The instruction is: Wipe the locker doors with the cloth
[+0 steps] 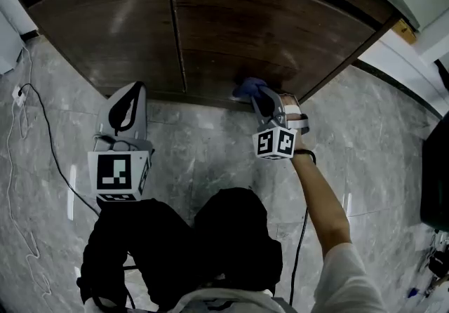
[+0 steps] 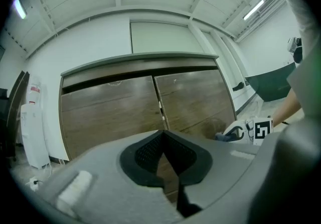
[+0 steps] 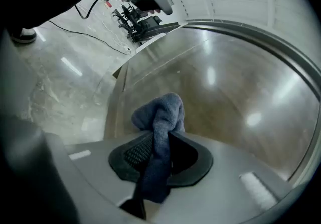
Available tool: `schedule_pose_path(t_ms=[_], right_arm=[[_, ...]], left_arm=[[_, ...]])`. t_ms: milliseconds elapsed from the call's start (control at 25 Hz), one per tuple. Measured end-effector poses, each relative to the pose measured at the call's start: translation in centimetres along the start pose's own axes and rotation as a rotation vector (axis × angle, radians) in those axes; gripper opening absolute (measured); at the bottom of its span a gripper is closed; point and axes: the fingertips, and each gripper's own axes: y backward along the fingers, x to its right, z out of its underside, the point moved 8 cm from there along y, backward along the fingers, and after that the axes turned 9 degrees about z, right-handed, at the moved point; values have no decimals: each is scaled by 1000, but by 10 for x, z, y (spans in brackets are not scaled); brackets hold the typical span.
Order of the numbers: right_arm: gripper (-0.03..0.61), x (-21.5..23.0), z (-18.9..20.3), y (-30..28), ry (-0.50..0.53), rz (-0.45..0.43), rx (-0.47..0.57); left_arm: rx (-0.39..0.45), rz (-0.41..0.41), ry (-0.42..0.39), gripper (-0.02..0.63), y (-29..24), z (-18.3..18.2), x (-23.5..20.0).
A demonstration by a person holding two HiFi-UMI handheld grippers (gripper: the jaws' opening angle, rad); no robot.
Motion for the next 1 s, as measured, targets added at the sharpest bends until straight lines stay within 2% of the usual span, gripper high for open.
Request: schedule_pose_path(t_ms=[120, 240, 320, 400, 560, 720, 880, 1000], right_arm=[[72, -43, 18, -12, 10, -76, -57], [72, -54, 21, -15, 16, -76, -76], [71, -29, 6, -9, 27, -15, -38], [72, 16, -25, -1, 20, 59, 19], [77, 113, -93, 10, 8, 177, 145], [75, 194, -150, 17, -25, 266, 225], [75, 227, -192, 8, -33, 304, 270], [72, 204, -202, -7, -42, 288, 268]], left_arm=[[-34, -16, 33, 2, 4, 25, -2], [-65, -28, 54, 2, 11, 42, -7], [-71, -29, 56, 2, 18, 43, -12], [-61, -41, 53, 2, 26, 37, -22], [-13, -82, 34, 2, 37, 10, -47], [21, -98, 18, 2, 44, -17, -61], [48, -124, 11, 2, 55, -27, -73], [50, -135, 22, 2, 61, -21, -79]])
